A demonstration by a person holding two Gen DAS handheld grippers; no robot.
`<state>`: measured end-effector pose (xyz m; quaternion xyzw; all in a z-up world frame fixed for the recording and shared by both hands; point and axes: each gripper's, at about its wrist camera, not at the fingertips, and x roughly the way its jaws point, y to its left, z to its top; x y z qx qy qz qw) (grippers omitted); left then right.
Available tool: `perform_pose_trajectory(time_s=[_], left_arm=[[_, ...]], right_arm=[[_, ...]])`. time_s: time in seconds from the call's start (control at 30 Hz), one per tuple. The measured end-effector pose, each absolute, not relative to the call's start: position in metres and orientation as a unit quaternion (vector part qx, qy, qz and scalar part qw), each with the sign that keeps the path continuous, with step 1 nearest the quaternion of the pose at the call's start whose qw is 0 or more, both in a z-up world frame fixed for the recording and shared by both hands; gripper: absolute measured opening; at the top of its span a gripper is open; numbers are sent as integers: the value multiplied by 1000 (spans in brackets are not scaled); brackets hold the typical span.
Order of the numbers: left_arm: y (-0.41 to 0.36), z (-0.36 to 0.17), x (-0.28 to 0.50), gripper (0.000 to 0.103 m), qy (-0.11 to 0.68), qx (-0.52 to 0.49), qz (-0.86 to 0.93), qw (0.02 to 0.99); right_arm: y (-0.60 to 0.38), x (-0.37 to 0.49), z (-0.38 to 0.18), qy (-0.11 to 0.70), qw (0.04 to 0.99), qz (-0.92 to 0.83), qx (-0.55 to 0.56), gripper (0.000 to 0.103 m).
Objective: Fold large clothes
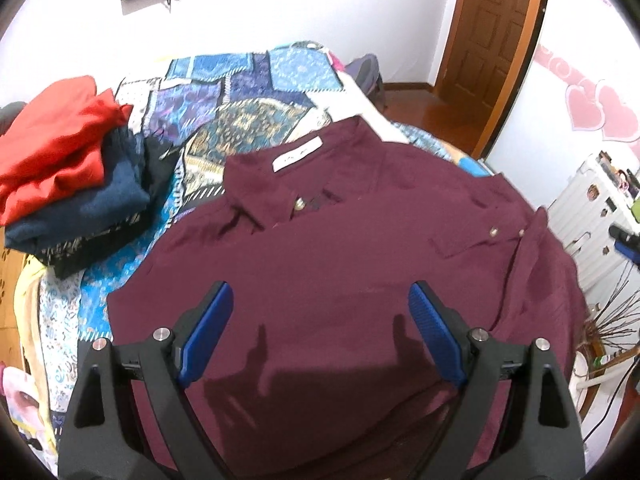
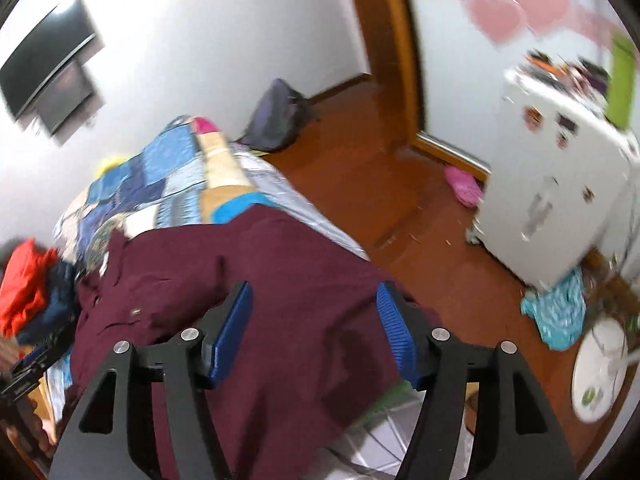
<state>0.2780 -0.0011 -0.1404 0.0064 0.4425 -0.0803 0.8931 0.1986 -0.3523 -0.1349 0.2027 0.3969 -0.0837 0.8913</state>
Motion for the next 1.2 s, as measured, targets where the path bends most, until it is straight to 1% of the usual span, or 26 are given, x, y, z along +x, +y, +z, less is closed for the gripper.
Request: perform_pose_trajectory(time_s=[0.23, 0.53, 0.73, 0.8, 0.83, 0.9, 0.93, 0.97, 1.0, 1.03, 1.1, 1.2], left_arm=[[-24, -141, 282, 89, 443, 19, -93, 892], [-40, -155, 284, 89, 459, 33, -97, 883], [-37, -162, 289, 89, 469, 24, -85, 879], [-35, -164, 290, 89, 472, 20, -82, 878], [-34, -165, 290, 89, 472, 18, -81, 877], [-32, -167, 290, 89, 474, 17, -78, 877], [-32, -167, 290, 89, 475, 16, -77, 876], [-31, -168, 290, 89, 475, 16, -77, 876], [-30, -167, 289, 89, 475, 16, -76, 877], [-29, -167, 289, 89, 474, 17, -74, 877], [-27, -166, 288, 89, 471, 17, -73, 879], [-23, -163, 286, 89, 467, 14, -71, 881]], right_arm=[[-394, 188, -181, 432, 847, -100, 295, 61], [-418, 195, -245, 470, 779, -82, 408, 61], [-437, 202, -269, 449, 754, -71, 473, 60], [-439, 207, -271, 444, 754, -71, 479, 55], [-440, 210, -273, 442, 751, -72, 485, 51], [-440, 214, -276, 437, 747, -73, 496, 39], [-441, 215, -277, 435, 745, -77, 500, 30], [-441, 216, -276, 433, 744, -80, 503, 23], [-440, 216, -273, 429, 747, -86, 501, 20], [-438, 216, -269, 426, 753, -91, 493, 12], [-431, 218, -255, 420, 770, -95, 470, 7], [-422, 220, -225, 401, 805, -92, 427, 7]])
